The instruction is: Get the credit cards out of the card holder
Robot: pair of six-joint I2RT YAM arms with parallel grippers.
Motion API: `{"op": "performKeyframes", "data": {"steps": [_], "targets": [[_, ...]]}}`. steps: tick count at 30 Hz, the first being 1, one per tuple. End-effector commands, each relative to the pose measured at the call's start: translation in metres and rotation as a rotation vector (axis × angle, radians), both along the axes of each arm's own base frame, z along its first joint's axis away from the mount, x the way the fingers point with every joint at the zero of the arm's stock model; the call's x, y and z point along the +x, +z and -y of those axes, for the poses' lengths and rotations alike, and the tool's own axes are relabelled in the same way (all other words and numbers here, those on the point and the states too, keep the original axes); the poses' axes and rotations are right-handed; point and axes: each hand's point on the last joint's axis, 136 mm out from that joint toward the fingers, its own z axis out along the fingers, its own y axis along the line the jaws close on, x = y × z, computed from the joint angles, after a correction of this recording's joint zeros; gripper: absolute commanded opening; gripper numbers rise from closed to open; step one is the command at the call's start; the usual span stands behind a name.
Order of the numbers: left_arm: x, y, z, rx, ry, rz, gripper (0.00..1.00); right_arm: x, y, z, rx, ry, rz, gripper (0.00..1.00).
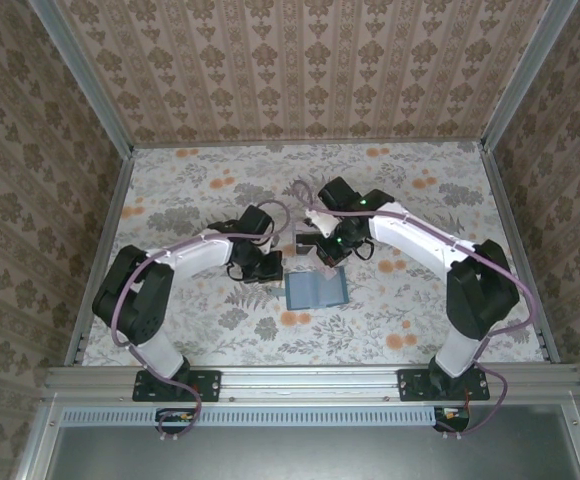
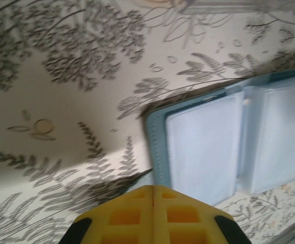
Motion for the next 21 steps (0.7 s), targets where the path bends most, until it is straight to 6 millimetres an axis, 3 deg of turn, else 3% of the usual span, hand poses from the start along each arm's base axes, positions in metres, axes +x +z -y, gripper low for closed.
{"op": "performKeyframes", "data": {"steps": [1,8,21], "targets": [[-0.001,0.001,-0.011,0.013,0.036,0.011,0.05,0.003,-0.006,0.016,-0.149,0.315,0.059,0.00],[-0.006,0.000,-0.025,0.019,0.067,0.009,0.06,0.029,0.004,0.020,-0.271,0.550,0.103,0.00],[-0.009,0.001,-0.038,-0.007,0.102,0.010,0.06,0.087,0.020,0.004,-0.304,0.648,0.162,0.00]]}}
